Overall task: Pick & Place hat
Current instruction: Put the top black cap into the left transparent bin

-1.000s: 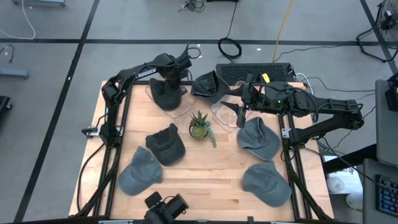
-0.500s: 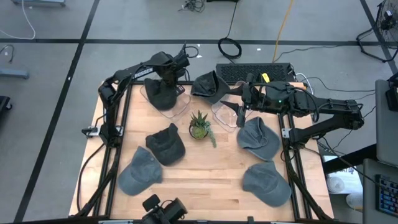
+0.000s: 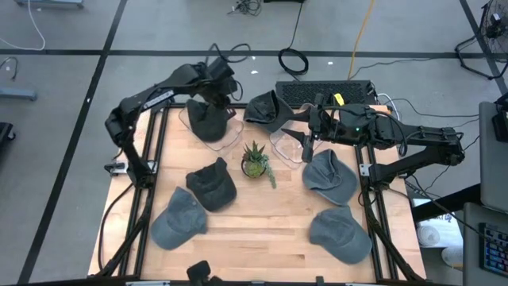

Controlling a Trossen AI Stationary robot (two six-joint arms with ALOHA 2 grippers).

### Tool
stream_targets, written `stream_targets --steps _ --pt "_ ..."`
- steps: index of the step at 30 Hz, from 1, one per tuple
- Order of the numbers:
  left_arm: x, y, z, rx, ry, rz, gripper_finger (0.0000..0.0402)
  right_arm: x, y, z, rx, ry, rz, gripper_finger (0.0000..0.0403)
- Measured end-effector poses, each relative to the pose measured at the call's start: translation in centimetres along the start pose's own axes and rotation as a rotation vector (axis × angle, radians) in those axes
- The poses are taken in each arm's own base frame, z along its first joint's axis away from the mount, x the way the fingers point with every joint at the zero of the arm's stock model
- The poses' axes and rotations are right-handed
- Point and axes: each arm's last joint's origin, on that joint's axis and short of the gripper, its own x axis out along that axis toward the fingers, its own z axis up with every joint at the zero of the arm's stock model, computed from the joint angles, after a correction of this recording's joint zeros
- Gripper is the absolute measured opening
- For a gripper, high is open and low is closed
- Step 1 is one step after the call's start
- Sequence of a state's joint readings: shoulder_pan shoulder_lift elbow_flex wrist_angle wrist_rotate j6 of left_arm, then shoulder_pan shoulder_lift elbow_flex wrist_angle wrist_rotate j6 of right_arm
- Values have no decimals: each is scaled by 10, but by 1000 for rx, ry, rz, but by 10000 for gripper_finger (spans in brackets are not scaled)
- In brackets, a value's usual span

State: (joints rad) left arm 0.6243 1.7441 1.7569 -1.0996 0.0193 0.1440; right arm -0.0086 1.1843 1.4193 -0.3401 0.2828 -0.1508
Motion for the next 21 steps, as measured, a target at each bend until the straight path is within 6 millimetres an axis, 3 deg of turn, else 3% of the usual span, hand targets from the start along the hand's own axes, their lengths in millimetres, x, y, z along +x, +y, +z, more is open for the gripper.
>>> stream_targets --steps 10,21 --pt "-58 -25 0 25 -243 -123 3 0 0 0 7 1 -1 155" --pt "-101 -55 -3 61 -439 -205 2 0 0 0 29 1 -12 155"
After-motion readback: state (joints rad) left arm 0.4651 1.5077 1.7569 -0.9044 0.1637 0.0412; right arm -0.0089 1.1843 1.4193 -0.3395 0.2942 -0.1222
